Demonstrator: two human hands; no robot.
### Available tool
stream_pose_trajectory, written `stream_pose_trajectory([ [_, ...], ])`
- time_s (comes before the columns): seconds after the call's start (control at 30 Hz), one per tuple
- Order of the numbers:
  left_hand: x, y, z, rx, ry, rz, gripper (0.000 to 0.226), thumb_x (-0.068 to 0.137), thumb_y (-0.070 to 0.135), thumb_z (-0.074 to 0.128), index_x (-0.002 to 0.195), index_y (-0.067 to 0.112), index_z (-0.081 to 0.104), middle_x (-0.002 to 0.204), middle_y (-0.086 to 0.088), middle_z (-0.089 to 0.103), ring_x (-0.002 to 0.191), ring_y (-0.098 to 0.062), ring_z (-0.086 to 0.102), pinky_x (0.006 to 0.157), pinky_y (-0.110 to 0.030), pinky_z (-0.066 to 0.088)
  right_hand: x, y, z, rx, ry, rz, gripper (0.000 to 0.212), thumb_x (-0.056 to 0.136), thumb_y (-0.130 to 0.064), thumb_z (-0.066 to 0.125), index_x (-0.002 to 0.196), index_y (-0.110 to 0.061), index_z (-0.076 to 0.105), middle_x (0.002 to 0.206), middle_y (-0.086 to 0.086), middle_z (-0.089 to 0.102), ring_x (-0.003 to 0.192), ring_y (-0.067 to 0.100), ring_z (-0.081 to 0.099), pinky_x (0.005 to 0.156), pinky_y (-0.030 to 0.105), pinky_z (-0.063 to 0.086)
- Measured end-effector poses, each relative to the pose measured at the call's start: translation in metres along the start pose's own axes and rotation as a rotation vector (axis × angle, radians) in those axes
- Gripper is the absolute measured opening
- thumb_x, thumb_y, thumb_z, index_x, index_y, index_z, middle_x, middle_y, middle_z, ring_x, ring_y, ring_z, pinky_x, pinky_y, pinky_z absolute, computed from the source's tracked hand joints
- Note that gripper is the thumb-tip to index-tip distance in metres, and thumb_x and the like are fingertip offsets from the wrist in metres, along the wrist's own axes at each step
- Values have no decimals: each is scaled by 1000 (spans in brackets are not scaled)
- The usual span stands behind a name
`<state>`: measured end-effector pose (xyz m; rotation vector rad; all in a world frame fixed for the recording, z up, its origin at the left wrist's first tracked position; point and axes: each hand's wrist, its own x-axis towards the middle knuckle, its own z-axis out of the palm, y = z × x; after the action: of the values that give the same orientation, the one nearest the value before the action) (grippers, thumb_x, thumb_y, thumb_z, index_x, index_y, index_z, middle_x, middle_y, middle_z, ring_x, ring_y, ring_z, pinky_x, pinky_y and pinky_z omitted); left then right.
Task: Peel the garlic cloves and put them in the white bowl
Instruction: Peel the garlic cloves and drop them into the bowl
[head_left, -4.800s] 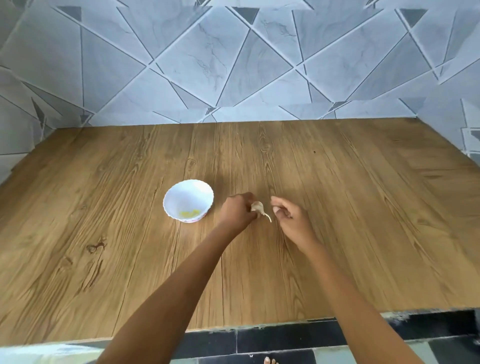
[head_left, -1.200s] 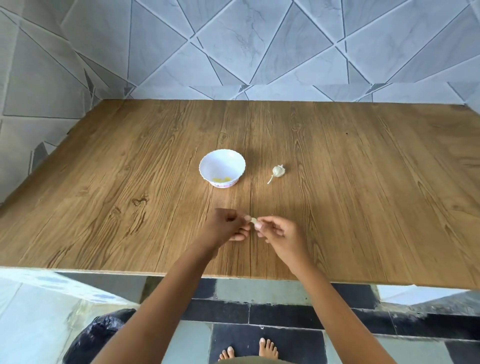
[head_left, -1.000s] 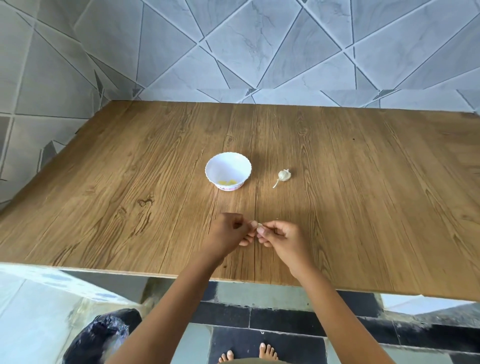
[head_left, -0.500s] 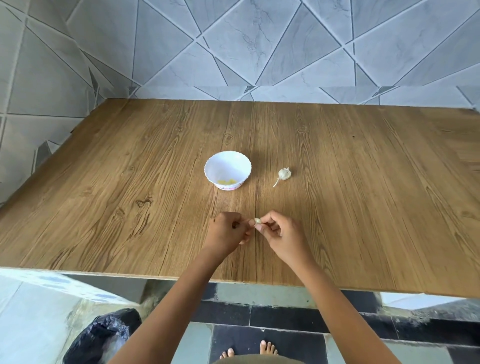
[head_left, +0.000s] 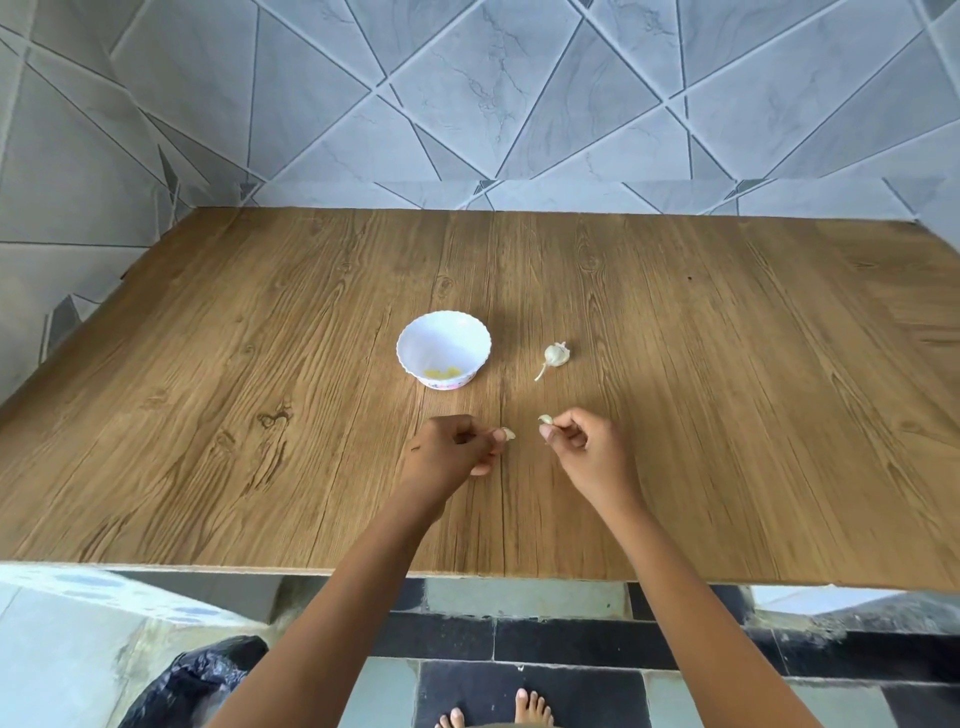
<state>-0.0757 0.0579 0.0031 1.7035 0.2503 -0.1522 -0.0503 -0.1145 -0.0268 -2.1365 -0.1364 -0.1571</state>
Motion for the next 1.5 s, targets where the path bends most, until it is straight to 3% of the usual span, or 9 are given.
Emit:
stream_pose_trajectory([
  [0.2,12,7,17,-11,-26,-2,16,86,14,68,88,-2,70,75,-11,65,67,-12,61,62,-21,54,46,13,-18,-185,142,97,14,87,-17,65,76,-9,64,62,-8,55,52,8,47,48,18,32],
  [0.37,17,7,26,-6,-46,-5,11,86,13,68,83,3,70,74,-12,65,67,-15,61,61,-21,52,79,18,-23,-285,60,169,15,89,-19,62,82,-7,67,63,-5,57,52,8,46,45,17,28],
  [0.53,19,6,28,-9,-45,-15,11,86,12,68,84,2,70,74,-12,65,66,-13,61,59,-18,52,96,20,-24,-395,-28,184,16,89,-20,62,85,-6,68,80,2,67,67,15,56,53,23,34],
  [0.7,21,7,27,-27,-49,-3,10,86,13,68,82,3,69,73,-12,64,66,-14,61,59,-19,51,96,21,-29,-417,-38,194,22,84,-23,68,80,-1,68,76,6,69,63,16,58,54,26,40],
  [0.83,20,7,25,-52,-36,2,8,85,12,68,81,5,70,72,-11,64,66,-15,61,60,-21,52,72,8,-36,-223,-32,171,19,83,-25,70,70,-13,64,61,-10,57,56,7,54,53,24,39],
  [1.07,-1,-5,11,-59,-29,8,10,86,10,68,91,2,71,72,-7,66,67,-11,61,62,-20,52,-11,-8,-19,113,-232,105,5,87,-16,65,88,-19,70,77,-17,64,71,1,57,66,13,44],
  [1.23,-17,-15,4,-65,-62,15,8,86,9,66,91,4,71,72,-6,66,66,-10,61,65,-20,53,-30,-11,0,182,-280,123,16,87,-15,65,103,-16,69,89,-11,68,83,7,64,77,20,51],
  [1.3,-19,-14,3,-49,-80,18,8,87,7,65,91,4,71,73,-8,66,66,-10,61,65,-20,53,-30,-15,2,243,-301,151,18,87,-15,66,105,-11,69,84,-4,71,76,10,68,72,24,55],
  [1.5,-18,-12,-2,119,-95,23,11,89,5,62,93,-3,69,71,-8,65,56,-4,58,59,-15,51,-31,-21,6,412,-300,218,5,85,-7,67,88,-7,70,71,2,70,61,6,64,58,16,51],
])
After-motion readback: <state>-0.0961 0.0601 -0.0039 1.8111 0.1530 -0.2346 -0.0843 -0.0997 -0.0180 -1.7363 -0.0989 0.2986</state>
